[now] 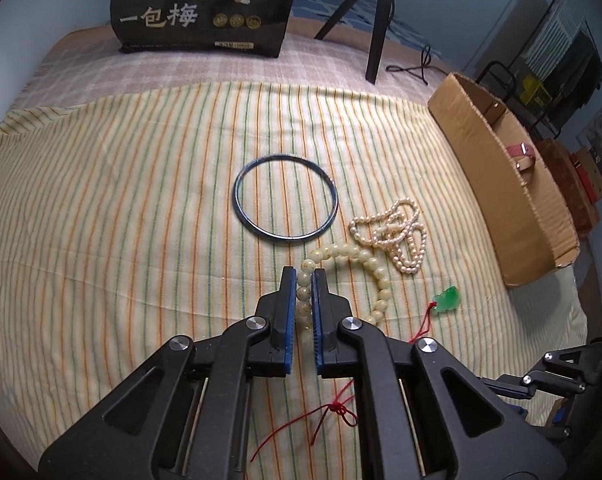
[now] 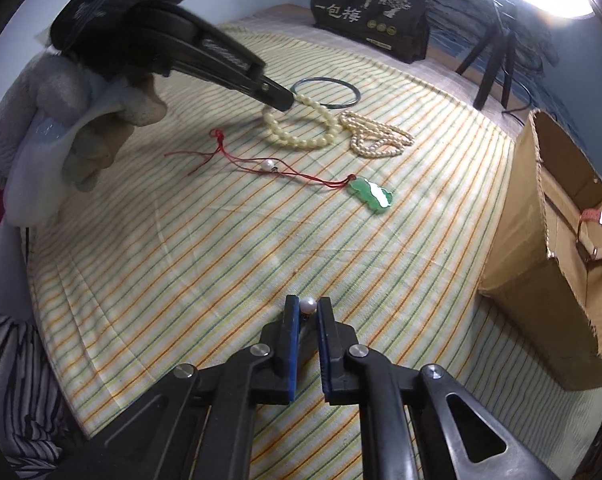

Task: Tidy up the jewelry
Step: 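Grasp cream bead bracelet with left tool while right tool grasps the loose pearl, then carry bracelet in left tool and pearl in right tool over the box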

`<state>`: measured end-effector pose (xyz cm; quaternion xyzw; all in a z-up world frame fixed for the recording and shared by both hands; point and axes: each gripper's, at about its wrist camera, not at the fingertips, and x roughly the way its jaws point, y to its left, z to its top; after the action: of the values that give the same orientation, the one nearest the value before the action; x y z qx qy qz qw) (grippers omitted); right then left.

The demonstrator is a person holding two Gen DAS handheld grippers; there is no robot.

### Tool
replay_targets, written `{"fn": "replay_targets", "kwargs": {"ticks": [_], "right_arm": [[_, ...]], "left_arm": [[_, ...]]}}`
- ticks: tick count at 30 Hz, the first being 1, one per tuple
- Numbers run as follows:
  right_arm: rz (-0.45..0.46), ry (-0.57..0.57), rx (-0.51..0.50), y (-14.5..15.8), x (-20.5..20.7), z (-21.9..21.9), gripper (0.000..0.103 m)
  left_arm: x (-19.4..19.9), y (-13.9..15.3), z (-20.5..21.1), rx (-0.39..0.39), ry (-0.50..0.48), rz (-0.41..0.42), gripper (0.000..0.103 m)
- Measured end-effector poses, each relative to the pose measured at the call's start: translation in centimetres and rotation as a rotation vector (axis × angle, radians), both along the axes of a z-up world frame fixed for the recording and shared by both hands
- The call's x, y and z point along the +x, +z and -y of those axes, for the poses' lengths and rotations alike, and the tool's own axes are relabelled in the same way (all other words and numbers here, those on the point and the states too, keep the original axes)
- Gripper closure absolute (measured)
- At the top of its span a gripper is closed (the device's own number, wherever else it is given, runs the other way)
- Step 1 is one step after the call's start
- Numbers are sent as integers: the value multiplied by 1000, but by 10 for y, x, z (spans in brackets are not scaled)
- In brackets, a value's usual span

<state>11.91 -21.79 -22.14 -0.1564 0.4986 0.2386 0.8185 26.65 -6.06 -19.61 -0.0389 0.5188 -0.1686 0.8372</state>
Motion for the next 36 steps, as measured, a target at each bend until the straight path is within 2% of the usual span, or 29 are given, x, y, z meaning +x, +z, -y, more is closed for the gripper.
{"fn": "replay_targets", "kwargs": {"ticks": [10, 20, 27, 36], "right_arm": [[2, -29, 42, 7, -2, 12, 97], [48, -64, 84, 33, -11, 26, 97], [108, -139, 115, 65, -11, 61, 97], [171, -245, 119, 95, -9, 114, 97]], "left_arm": [[-10, 18, 1, -21, -11, 37, 98], [-19, 52, 2, -46, -30, 97, 98], [-27, 79, 10, -80, -61, 134, 98], [-29, 101, 43, -95, -127, 171, 98]]}}
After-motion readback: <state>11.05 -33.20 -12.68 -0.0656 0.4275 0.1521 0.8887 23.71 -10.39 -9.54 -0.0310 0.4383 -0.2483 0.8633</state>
